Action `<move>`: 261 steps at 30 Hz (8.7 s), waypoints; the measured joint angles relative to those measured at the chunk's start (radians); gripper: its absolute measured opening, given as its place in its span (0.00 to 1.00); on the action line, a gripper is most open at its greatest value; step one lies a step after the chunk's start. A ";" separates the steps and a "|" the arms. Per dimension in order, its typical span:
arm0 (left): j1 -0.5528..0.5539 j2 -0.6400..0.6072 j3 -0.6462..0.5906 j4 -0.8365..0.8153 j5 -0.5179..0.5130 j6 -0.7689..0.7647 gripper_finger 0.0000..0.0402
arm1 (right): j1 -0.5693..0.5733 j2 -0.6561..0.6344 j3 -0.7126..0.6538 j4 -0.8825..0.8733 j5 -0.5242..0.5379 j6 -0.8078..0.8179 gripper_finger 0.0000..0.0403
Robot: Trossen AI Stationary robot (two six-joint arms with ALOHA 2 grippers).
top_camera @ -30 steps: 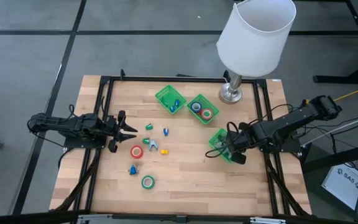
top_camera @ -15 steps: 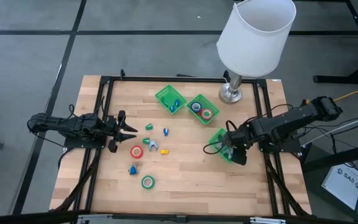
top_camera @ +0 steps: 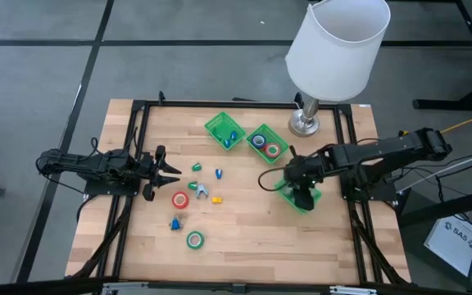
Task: Pick and place Stapler, Stapler remover, tape
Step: Put the top blue stapler into the top basket
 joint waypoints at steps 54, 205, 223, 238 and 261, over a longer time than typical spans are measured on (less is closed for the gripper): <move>0.000 0.000 0.000 0.000 0.000 0.000 0.27 | -0.096 0.857 0.844 0.313 0.034 -0.191 0.47; 0.000 0.002 0.000 0.000 0.000 0.000 0.27 | -0.237 1.021 0.789 0.125 0.132 -0.729 0.59; 0.000 0.002 0.000 0.000 0.000 0.000 0.27 | -0.182 1.031 0.791 0.132 0.135 -0.718 0.18; 0.000 0.002 0.000 0.000 0.000 0.000 0.27 | -0.223 0.870 0.790 0.157 0.130 -0.662 0.17; 0.000 0.002 0.000 0.000 0.000 0.000 0.27 | -0.510 0.788 0.791 0.222 0.118 -0.651 0.23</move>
